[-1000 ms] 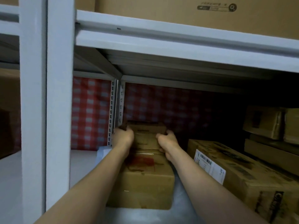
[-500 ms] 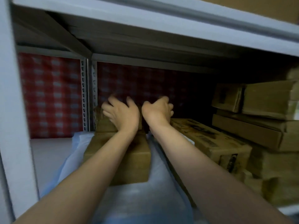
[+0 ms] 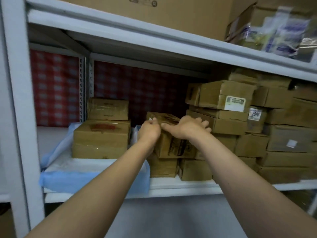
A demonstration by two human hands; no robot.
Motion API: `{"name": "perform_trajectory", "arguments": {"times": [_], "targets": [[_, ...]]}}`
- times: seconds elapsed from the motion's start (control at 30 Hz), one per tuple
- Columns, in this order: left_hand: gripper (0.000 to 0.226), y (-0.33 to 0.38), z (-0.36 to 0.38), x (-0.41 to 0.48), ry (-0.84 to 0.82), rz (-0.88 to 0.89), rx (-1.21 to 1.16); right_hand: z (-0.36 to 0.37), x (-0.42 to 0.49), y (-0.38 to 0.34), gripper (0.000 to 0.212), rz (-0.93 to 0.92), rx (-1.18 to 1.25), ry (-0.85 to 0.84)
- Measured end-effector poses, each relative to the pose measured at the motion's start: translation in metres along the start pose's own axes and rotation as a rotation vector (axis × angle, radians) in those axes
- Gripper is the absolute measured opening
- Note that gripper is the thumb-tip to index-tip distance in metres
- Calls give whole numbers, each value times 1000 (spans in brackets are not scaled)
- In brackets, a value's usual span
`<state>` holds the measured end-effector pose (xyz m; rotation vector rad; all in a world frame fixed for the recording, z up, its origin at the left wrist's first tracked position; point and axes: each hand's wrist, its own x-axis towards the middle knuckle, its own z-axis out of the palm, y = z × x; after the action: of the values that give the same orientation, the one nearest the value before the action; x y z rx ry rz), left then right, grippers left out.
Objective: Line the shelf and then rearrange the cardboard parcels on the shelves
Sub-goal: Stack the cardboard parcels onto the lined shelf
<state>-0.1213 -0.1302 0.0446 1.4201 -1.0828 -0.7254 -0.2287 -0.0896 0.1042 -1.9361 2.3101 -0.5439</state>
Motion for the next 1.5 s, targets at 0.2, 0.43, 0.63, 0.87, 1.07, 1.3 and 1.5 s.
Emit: {"name": "perform_trajectory", "arguments": {"times": [0.2,0.43,0.63,0.87,1.07,1.3,1.5], "targets": [[58,3,-1,-37,-117,-47,-89,21,-10,16,118,32,131,-52],[53,9,-14,-68,-203,-2,-123,25,-15,17,107,45,374,97],[52,15,-28,-61,-127,75,-72,24,-11,9,105,-14,425,178],[43,19,-55,-35,46,161,-44,26,8,-12,104,-39,466,208],[50,14,-105,2,355,200,-139,41,34,-18,85,-282,726,293],[57,32,-138,18,688,279,-279,42,48,-12,66,-646,931,67],[47,24,-153,1,842,239,-165,53,39,-6,49,-782,957,-231]]}}
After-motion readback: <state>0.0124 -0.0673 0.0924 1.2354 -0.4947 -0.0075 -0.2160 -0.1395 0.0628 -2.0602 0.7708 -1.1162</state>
